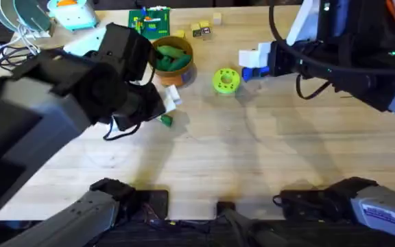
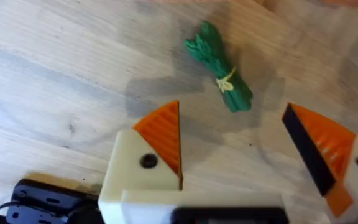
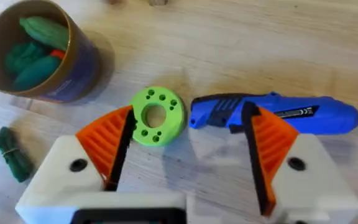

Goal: Pick up the gripper from the table and insert it into the empty holder that is missing its gripper. Then pick up a screw, insert it into the mounting hole, and use the screwdriver to tighten it. Finally, clean up the table by picking up the vegetable and placing it into the bucket.

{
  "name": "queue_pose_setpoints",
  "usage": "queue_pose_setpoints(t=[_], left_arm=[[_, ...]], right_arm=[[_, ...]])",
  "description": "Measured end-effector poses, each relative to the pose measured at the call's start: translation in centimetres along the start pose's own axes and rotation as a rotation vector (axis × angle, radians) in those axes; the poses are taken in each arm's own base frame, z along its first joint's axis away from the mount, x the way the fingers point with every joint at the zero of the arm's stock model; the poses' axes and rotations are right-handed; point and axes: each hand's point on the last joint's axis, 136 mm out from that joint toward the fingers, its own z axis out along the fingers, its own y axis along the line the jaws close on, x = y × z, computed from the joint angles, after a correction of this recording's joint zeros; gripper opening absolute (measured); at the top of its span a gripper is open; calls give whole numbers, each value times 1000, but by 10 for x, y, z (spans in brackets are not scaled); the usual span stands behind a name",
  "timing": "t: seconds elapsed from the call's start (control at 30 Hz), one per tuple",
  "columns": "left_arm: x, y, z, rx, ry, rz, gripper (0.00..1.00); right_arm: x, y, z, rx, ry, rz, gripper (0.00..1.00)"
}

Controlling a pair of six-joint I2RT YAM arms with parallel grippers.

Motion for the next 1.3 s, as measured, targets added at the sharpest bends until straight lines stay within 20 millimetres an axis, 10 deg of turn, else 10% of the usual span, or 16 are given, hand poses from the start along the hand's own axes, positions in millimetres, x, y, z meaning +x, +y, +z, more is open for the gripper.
queue_pose_setpoints(t=[0.43, 0.7, 0.87, 1.17, 1.3], left_arm=[[-10, 9, 69, -135, 128, -152, 991], [-3, 12, 72, -161, 162, -178, 23], [-4, 12, 46, -195, 196, -184, 21], [-94, -55, -49, 85, -107, -184, 19], [-121, -76, -62, 181, -207, -187, 19]], right_arm=[[2, 0, 0, -1, 7, 0, 992], [2, 0, 0, -1, 7, 1, 991], [2, 0, 0, -1, 7, 0, 991], [2, 0, 0, -1, 7, 3, 991], [2, 0, 0, -1, 7, 3, 991]])
